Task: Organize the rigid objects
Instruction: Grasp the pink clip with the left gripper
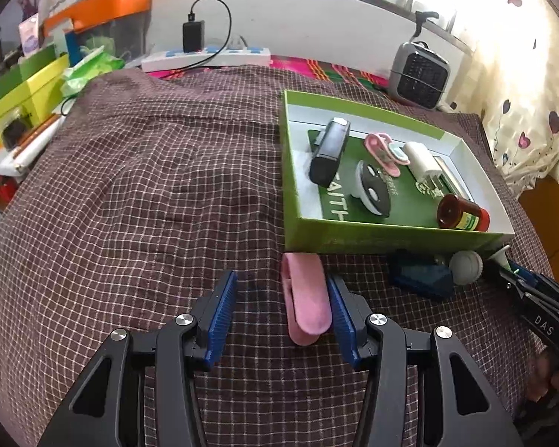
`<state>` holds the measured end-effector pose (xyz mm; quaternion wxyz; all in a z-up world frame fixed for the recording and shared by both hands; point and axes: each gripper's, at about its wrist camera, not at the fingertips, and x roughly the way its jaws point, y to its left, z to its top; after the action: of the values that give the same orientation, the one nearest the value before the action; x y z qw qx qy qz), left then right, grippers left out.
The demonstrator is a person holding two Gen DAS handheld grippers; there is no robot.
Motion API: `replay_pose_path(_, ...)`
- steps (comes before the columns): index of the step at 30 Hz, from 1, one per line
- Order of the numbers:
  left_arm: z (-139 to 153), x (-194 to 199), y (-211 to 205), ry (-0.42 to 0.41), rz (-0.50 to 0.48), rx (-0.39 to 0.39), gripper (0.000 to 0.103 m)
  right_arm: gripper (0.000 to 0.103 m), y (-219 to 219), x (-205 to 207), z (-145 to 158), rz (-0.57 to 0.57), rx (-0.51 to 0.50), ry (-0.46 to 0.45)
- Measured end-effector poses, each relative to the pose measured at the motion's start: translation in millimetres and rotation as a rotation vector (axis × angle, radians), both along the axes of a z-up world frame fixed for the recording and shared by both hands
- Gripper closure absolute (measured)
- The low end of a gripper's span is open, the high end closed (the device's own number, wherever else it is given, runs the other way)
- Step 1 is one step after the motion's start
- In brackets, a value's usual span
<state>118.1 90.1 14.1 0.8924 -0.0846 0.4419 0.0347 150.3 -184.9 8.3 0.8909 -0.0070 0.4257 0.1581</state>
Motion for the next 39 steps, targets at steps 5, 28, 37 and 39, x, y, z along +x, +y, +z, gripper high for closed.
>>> replay_pose_path(5,-0.7,0.1,3.9,-0.009,-0.001,-0.001,0.056,0.068,1.0,0.1,0.2,0.000,-0.005,-0.001)
replay_pose_path(28,-1.6,-2.2,1.6,-0.034,-0.029,0.007,0.081,0.068,2.8,-0.4,0.3,-0.002,-0.015,-0.002)
replay_pose_path(37,-0.5,-3.4,1.6,-0.038,-0.031,0.000,0.084,0.068,2.8,-0.4,0.5,-0.002,-0.016,-0.002)
replay_pose_path(39,-0.1,-3.4,1.6,-0.039,-0.031,-0.002,0.084,0.068,3.0,-0.4,0.6,-0.002,-0.016,-0.002)
